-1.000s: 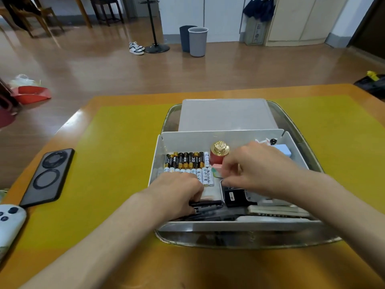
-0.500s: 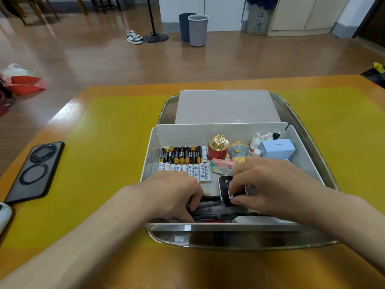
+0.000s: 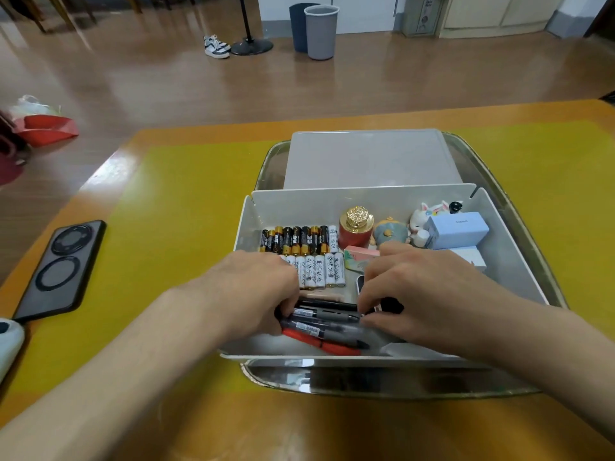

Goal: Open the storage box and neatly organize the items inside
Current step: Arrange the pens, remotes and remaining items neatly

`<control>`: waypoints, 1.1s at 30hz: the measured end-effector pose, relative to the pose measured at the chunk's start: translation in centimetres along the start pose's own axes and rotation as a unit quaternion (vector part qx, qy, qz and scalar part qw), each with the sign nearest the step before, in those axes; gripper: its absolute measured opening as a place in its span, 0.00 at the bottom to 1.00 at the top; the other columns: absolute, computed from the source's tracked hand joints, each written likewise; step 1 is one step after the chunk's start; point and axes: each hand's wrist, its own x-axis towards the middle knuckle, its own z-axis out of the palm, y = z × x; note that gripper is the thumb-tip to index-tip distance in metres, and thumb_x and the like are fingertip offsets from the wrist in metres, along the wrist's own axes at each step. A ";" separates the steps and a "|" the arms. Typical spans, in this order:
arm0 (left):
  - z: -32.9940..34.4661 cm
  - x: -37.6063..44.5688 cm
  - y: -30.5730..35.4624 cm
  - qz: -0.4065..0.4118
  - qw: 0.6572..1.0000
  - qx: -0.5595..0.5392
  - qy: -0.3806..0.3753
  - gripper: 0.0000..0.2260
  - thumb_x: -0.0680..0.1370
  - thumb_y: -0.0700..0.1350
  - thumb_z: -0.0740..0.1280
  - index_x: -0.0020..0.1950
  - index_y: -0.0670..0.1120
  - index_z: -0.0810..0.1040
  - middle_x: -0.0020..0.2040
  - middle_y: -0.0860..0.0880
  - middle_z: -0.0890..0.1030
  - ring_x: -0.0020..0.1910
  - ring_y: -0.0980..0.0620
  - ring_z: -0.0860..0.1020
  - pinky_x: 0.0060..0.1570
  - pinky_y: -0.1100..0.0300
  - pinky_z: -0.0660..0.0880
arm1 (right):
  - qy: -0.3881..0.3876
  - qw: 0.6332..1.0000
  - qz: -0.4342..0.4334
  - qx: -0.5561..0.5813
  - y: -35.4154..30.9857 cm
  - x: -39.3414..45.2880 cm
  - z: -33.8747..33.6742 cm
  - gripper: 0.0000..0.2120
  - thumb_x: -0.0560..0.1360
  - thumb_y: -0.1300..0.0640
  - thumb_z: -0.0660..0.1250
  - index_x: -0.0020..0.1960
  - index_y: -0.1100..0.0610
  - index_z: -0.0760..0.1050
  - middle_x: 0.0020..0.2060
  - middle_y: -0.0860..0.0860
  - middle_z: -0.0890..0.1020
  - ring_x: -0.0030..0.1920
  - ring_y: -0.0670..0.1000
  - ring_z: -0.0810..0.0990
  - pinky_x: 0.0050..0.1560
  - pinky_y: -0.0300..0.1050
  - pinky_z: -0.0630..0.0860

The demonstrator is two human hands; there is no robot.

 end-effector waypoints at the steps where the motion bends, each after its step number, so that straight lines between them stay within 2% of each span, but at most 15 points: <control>1: 0.0 -0.2 0.1 0.003 1.000 0.008 0.002 0.09 0.69 0.54 0.75 0.46 0.56 0.80 0.45 0.57 0.78 0.43 0.54 0.73 0.37 0.59 0.63 | 0.001 1.000 -0.001 0.000 -0.2 0.2 0.1 0.09 0.74 0.39 0.68 0.45 0.42 0.82 0.40 0.38 0.77 0.48 0.43 0.69 0.33 0.39 0.65; 4: 0.2 -0.6 0.4 -0.001 1.000 0.020 -0.003 0.10 0.69 0.56 0.76 0.48 0.56 0.82 0.45 0.56 0.81 0.41 0.53 0.69 0.42 0.58 0.63 | -0.016 1.000 -0.013 -0.013 -0.8 0.8 0.3 0.11 0.74 0.38 0.67 0.46 0.43 0.83 0.41 0.40 0.77 0.48 0.43 0.68 0.40 0.44 0.72; 8: 0.2 -0.5 0.3 0.000 1.000 0.025 0.015 0.10 0.69 0.54 0.76 0.47 0.55 0.82 0.44 0.56 0.80 0.41 0.52 0.73 0.42 0.58 0.63 | -0.031 0.998 -0.037 -0.029 -1.7 1.5 0.5 0.10 0.75 0.39 0.68 0.44 0.44 0.83 0.41 0.41 0.76 0.47 0.45 0.67 0.46 0.45 0.71; 11: 0.5 -0.7 0.5 0.005 1.000 0.014 0.018 0.09 0.68 0.55 0.77 0.43 0.54 0.82 0.35 0.57 0.75 0.37 0.52 0.71 0.41 0.58 0.63 | -0.045 0.997 -0.053 -0.033 -2.0 2.0 0.8 0.08 0.74 0.42 0.69 0.44 0.45 0.84 0.41 0.41 0.76 0.48 0.46 0.67 0.47 0.46 0.72; 12: 0.6 -0.9 0.6 0.007 1.000 0.012 0.018 0.09 0.68 0.55 0.77 0.39 0.53 0.81 0.33 0.58 0.71 0.35 0.53 0.69 0.41 0.58 0.62 | -0.051 0.996 -0.060 -0.036 -2.1 2.2 0.9 0.08 0.74 0.43 0.70 0.44 0.45 0.85 0.41 0.41 0.76 0.48 0.46 0.67 0.48 0.46 0.72; 14: 0.9 -1.2 0.7 0.015 1.000 0.016 0.013 0.16 0.68 0.55 0.77 0.31 0.51 0.72 0.31 0.58 0.67 0.32 0.56 0.63 0.45 0.57 0.59 | -0.065 0.995 -0.068 -0.038 -2.0 2.6 1.2 0.08 0.72 0.43 0.71 0.44 0.45 0.85 0.42 0.41 0.76 0.48 0.46 0.67 0.47 0.44 0.69; 16: 0.9 -1.4 0.8 0.022 0.999 0.027 0.017 0.19 0.69 0.54 0.76 0.29 0.52 0.67 0.32 0.57 0.67 0.32 0.56 0.62 0.46 0.56 0.59 | -0.077 0.994 -0.072 -0.038 -1.9 3.0 1.5 0.09 0.72 0.42 0.72 0.44 0.46 0.85 0.42 0.41 0.76 0.48 0.46 0.67 0.46 0.42 0.66; 20: 0.6 -1.6 0.8 0.023 0.999 0.017 0.027 0.12 0.70 0.53 0.74 0.35 0.55 0.72 0.39 0.56 0.72 0.42 0.53 0.67 0.45 0.57 0.59 | -0.059 0.994 -0.085 -0.046 -2.2 3.6 2.0 0.06 0.73 0.46 0.71 0.46 0.47 0.85 0.42 0.42 0.78 0.46 0.46 0.67 0.49 0.47 0.73; 23: 0.2 -1.7 0.4 0.033 0.999 0.019 0.025 0.11 0.69 0.56 0.74 0.37 0.54 0.73 0.41 0.58 0.72 0.44 0.55 0.65 0.45 0.58 0.60 | -0.040 0.995 -0.074 -0.046 -1.8 3.4 1.6 0.06 0.74 0.46 0.71 0.45 0.46 0.84 0.41 0.41 0.78 0.45 0.45 0.68 0.43 0.42 0.70; 25: 0.0 -1.8 0.2 0.038 0.999 0.014 0.035 0.10 0.70 0.57 0.73 0.43 0.55 0.77 0.45 0.59 0.74 0.46 0.55 0.67 0.45 0.59 0.60 | -0.021 0.998 -0.049 -0.032 -0.8 2.8 0.8 0.06 0.75 0.44 0.70 0.45 0.45 0.84 0.41 0.40 0.78 0.46 0.44 0.69 0.41 0.41 0.68; 27: -0.2 -1.7 0.3 0.051 0.997 -0.014 0.050 0.11 0.73 0.57 0.72 0.53 0.56 0.78 0.49 0.59 0.74 0.50 0.56 0.70 0.45 0.60 0.63 | 0.015 1.000 -0.017 -0.007 0.3 2.2 -0.3 0.05 0.75 0.44 0.70 0.45 0.44 0.83 0.42 0.39 0.78 0.48 0.43 0.71 0.42 0.39 0.66; 29: -0.3 -1.3 0.9 0.074 0.994 -0.052 0.067 0.15 0.75 0.56 0.71 0.61 0.57 0.77 0.53 0.58 0.74 0.53 0.55 0.72 0.46 0.59 0.70 | 0.038 0.999 0.014 0.004 1.1 1.5 -1.4 0.06 0.74 0.44 0.68 0.45 0.43 0.82 0.43 0.38 0.78 0.49 0.41 0.70 0.43 0.42 0.71; 31: -0.4 -0.6 1.9 0.100 0.989 -0.079 0.074 0.16 0.77 0.55 0.70 0.64 0.56 0.77 0.56 0.57 0.74 0.55 0.55 0.72 0.49 0.54 0.75 | 0.033 0.999 0.026 -0.005 1.5 1.0 -1.8 0.07 0.73 0.42 0.68 0.46 0.42 0.81 0.43 0.38 0.78 0.48 0.41 0.68 0.44 0.46 0.73; 33: -0.2 0.3 2.7 0.114 0.986 -0.097 0.070 0.16 0.77 0.56 0.69 0.64 0.55 0.77 0.57 0.56 0.74 0.56 0.54 0.72 0.50 0.51 0.76 | 0.011 0.999 0.022 -0.028 1.5 0.6 -1.7 0.08 0.73 0.40 0.70 0.48 0.41 0.81 0.45 0.39 0.78 0.50 0.41 0.68 0.44 0.45 0.73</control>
